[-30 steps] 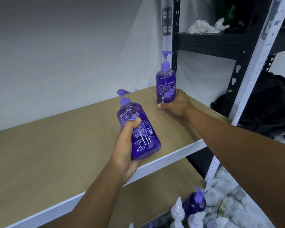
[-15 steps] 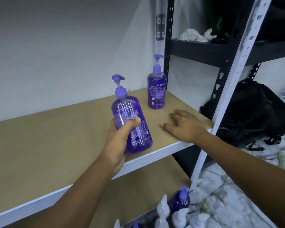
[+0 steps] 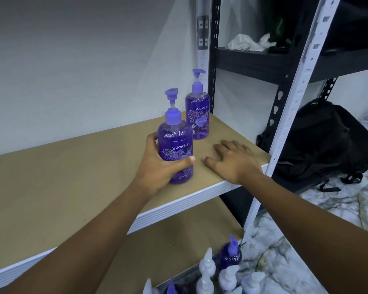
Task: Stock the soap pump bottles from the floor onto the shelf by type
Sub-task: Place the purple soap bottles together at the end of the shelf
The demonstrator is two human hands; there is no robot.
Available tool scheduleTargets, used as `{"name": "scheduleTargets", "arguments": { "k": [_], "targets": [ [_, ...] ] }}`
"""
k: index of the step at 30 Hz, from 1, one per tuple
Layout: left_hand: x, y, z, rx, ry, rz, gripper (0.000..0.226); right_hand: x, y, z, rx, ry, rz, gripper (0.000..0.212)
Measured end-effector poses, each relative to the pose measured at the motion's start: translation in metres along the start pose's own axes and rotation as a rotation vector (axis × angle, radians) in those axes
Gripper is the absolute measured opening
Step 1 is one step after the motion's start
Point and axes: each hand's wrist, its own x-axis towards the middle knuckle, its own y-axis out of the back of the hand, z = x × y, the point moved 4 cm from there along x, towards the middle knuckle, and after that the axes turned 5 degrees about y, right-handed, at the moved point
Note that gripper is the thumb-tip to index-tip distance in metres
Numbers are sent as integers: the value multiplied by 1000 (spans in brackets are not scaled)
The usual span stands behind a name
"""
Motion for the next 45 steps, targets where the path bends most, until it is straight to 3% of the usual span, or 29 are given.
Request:
{"name": "scheduleTargets", "arguments": {
  "k": [5, 10, 19, 45],
  "targets": [
    [-9, 10, -9, 219, 34, -71, 90, 0, 0, 0, 8, -7, -2, 79],
    [1, 17, -16, 325, 65, -4, 78, 0, 0, -1, 0, -9, -4, 79],
    [73, 10, -32, 451, 71, 73, 75, 1, -2, 1, 5, -10, 20, 80],
    [120, 2, -49, 557, 163, 203, 79, 1, -1, 1, 28, -1, 75, 77]
  ]
}}
